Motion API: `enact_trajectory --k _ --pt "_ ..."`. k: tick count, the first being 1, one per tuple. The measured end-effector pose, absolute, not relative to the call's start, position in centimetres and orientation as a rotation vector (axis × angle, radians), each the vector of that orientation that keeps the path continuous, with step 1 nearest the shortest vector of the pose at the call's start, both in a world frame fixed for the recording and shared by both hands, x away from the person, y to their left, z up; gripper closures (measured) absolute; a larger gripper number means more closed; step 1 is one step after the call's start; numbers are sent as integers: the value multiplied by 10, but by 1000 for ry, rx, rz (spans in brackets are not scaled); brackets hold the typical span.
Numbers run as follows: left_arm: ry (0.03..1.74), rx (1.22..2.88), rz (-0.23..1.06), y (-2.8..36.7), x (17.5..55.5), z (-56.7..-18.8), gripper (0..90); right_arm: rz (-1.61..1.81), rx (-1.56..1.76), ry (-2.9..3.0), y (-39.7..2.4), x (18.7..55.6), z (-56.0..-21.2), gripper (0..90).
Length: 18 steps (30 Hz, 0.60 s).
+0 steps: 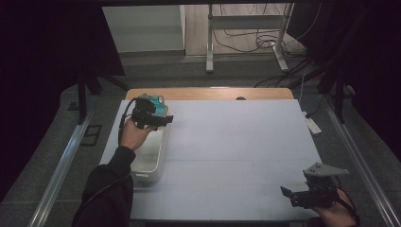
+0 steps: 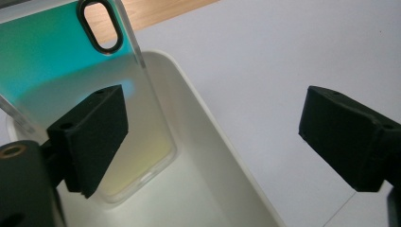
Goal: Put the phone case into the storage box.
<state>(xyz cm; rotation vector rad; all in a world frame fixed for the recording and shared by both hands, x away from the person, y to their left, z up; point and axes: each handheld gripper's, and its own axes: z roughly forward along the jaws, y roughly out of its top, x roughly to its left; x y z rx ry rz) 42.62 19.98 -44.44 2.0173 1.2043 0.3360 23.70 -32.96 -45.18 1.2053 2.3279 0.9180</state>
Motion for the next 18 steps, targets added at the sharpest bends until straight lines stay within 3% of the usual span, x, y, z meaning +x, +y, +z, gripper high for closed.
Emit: enact_trajectory --k 18 --pt "1141 2030 329 199 409 -442 16 934 1216 2327 -330 237 -451 0"
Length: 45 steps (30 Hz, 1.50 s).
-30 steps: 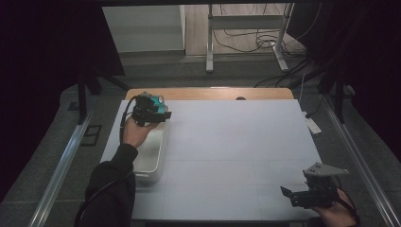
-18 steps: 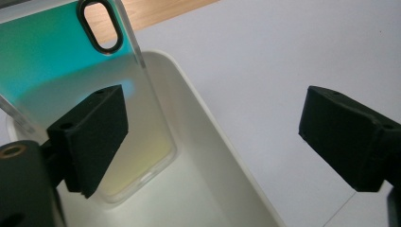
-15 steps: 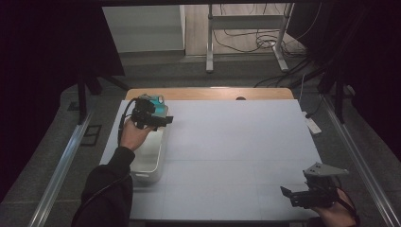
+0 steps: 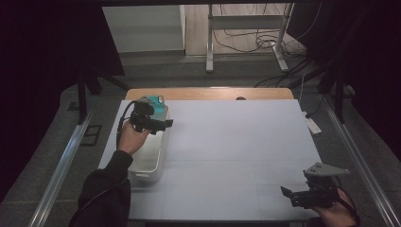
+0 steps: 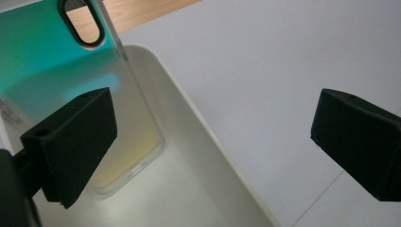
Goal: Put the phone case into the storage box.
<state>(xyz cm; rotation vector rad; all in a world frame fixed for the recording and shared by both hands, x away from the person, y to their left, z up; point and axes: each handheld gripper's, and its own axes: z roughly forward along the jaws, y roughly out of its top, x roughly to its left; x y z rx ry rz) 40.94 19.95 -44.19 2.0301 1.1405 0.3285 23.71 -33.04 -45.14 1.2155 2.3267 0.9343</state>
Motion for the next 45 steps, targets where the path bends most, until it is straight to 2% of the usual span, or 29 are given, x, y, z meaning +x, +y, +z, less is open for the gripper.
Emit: enact_trajectory --k 45 --pt "1056 2009 345 197 352 -443 0 930 1215 2320 -330 236 -451 0"
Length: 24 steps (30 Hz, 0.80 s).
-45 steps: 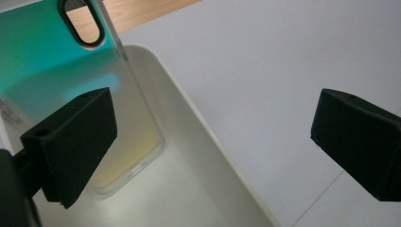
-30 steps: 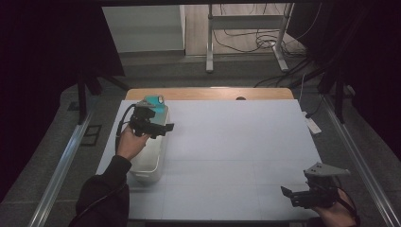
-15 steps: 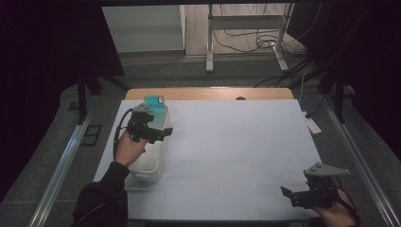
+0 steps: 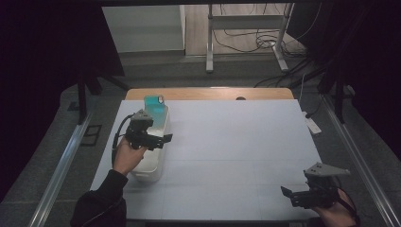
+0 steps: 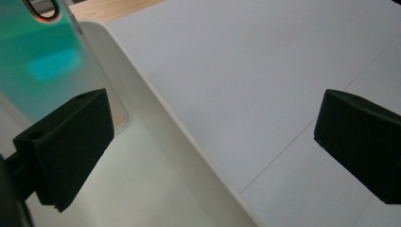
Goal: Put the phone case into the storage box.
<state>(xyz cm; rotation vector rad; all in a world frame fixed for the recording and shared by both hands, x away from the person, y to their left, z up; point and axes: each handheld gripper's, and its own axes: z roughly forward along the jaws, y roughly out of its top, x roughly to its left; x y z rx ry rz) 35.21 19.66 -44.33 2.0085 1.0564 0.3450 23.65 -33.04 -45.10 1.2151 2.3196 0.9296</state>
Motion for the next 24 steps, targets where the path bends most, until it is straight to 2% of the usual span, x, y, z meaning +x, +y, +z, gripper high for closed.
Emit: enact_trajectory --k 24 --pt "1025 2012 377 193 313 -444 0 941 1214 2320 -331 236 -451 0"
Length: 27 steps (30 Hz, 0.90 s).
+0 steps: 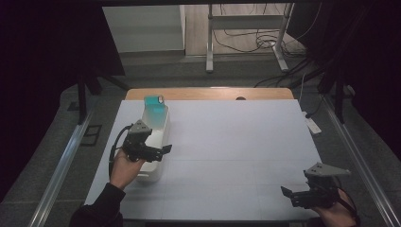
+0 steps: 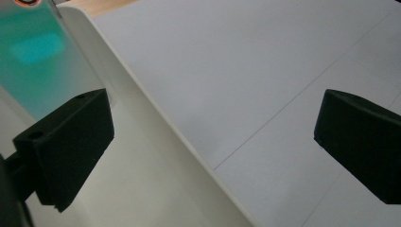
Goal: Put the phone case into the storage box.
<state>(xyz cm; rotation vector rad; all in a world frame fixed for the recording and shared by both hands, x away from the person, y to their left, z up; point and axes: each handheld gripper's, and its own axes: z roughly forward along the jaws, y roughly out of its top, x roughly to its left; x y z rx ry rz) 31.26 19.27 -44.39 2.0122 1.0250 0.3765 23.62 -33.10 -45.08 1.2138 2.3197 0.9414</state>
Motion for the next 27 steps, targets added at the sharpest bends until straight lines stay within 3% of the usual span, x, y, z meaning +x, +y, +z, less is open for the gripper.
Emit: enact_trajectory --k 27 --pt "1031 1993 406 200 270 -445 0 947 1211 2319 -331 236 -451 0"
